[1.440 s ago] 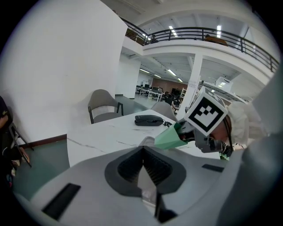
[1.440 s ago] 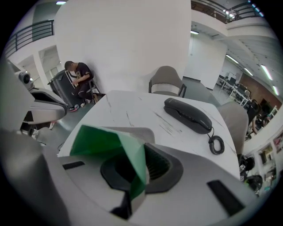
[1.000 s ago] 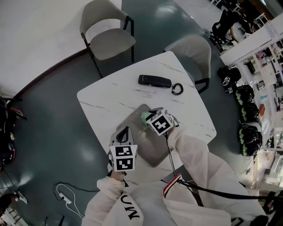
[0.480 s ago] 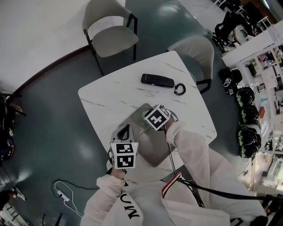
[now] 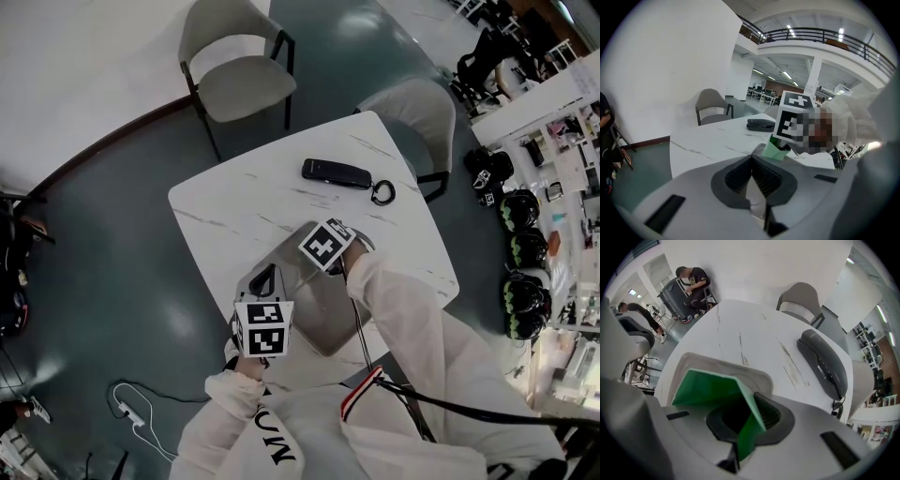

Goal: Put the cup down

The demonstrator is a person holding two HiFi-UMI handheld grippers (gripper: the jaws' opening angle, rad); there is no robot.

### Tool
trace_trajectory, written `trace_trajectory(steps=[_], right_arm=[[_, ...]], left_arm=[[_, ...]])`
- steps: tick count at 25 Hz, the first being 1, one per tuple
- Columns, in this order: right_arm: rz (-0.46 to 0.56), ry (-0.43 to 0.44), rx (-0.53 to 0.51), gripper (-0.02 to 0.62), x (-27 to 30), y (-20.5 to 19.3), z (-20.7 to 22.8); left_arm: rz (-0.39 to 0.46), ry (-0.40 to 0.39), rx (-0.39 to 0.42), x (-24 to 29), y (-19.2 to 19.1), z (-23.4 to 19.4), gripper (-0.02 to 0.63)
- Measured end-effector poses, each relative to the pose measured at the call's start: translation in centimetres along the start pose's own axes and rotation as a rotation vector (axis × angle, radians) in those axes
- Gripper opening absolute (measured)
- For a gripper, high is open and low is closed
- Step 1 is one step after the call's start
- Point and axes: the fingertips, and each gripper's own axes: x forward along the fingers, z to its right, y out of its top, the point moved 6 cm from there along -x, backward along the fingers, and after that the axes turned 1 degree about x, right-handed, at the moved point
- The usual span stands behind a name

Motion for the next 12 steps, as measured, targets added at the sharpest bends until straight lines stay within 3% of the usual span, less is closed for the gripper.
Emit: trace_trajectory(steps=[12], right_arm=[[-0.056, -0.001, -0.042, 0.014, 0.64, 0.60, -0.02]], left_arm=[[-0.005, 0.008, -0.016, -0.27, -0.22, -0.37, 0.009]])
